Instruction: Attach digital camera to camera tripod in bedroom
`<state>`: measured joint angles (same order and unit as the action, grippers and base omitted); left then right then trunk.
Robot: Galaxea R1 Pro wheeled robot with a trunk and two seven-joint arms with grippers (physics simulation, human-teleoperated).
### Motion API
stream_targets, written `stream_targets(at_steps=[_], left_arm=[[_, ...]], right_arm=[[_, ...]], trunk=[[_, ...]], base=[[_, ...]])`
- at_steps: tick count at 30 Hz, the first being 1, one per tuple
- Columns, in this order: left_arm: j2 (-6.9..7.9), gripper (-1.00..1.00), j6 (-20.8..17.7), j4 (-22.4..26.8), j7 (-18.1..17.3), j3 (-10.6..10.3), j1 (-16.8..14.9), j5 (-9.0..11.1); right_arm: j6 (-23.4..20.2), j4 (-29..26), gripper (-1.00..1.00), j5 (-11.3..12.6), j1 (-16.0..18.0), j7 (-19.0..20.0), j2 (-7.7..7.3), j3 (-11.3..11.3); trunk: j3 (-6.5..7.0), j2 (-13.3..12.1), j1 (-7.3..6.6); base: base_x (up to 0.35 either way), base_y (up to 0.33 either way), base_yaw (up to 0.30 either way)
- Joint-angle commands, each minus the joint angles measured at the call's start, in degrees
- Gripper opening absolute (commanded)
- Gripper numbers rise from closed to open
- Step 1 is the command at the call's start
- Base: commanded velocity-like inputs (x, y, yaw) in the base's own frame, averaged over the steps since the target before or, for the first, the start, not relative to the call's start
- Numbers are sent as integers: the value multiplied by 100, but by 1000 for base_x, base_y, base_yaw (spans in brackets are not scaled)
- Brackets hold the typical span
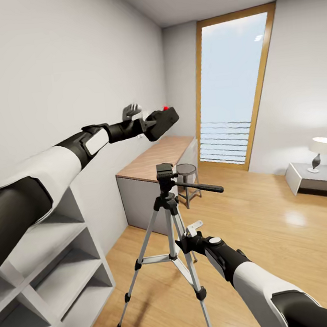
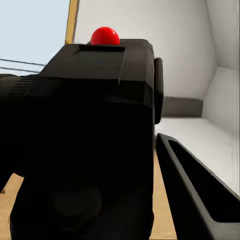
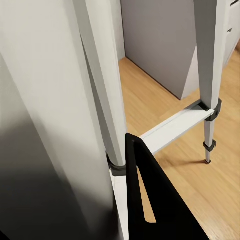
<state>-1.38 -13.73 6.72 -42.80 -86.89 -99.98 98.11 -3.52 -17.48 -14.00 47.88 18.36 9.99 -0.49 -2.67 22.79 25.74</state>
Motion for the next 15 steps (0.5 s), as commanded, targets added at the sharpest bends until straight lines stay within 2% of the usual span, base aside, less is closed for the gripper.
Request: stream_targets(at_steps=[1, 2, 3, 4, 5, 6, 7, 9, 11, 15], left_arm=[[14, -100, -55, 22, -229, -28, -8, -91], [19, -100, -54, 36, -329, -55, -7, -182], [27, -100, -48, 66, -530, -144, -9, -413], [30, -100, -42, 80, -631, -212, -10, -552], [32, -100, -29, 108, -830, -389, -11, -878], [32, -100, -23, 118, -924, -484, -12, -1052], [32, -100, -11, 131, -1100, -653, -12, -1377], [37, -100, 17, 136, -1309, -808, -13, -1741], [50, -100, 106, 134, -1451, -883, -10, -1927], [66, -100, 431, 119, -1598, -934, -12, -2070]], right_arm=[[-34, -10, -100, -59, 2, 15, 1, 41], [-34, -10, -100, -59, 2, 16, 1, 41], [-34, -10, -100, -59, 2, 14, 1, 41], [-34, -10, -100, -59, 2, 13, 1, 41], [-34, -10, -100, -59, 2, 13, 1, 41], [-34, -8, -100, -59, 2, 13, 1, 41], [-34, -6, -100, -59, 2, 12, 1, 41], [-34, -3, -100, -59, 2, 11, 1, 41], [-34, -2, -100, -59, 2, 10, 1, 41], [-34, -1, -100, -59, 2, 10, 1, 41]], trunk=[[-14, 13, 4], [-14, 13, 4], [-14, 13, 4], [-14, 13, 4], [-14, 13, 4], [-14, 13, 4], [-14, 13, 4], [-14, 13, 4], [-14, 13, 4], [-14, 13, 4]], base=[[0, 0, 0], [0, 0, 0], [0, 0, 0], [0, 0, 0], [0, 0, 0], [0, 0, 0], [0, 0, 0], [0, 0, 0], [0, 0, 0], [0, 0, 0]])
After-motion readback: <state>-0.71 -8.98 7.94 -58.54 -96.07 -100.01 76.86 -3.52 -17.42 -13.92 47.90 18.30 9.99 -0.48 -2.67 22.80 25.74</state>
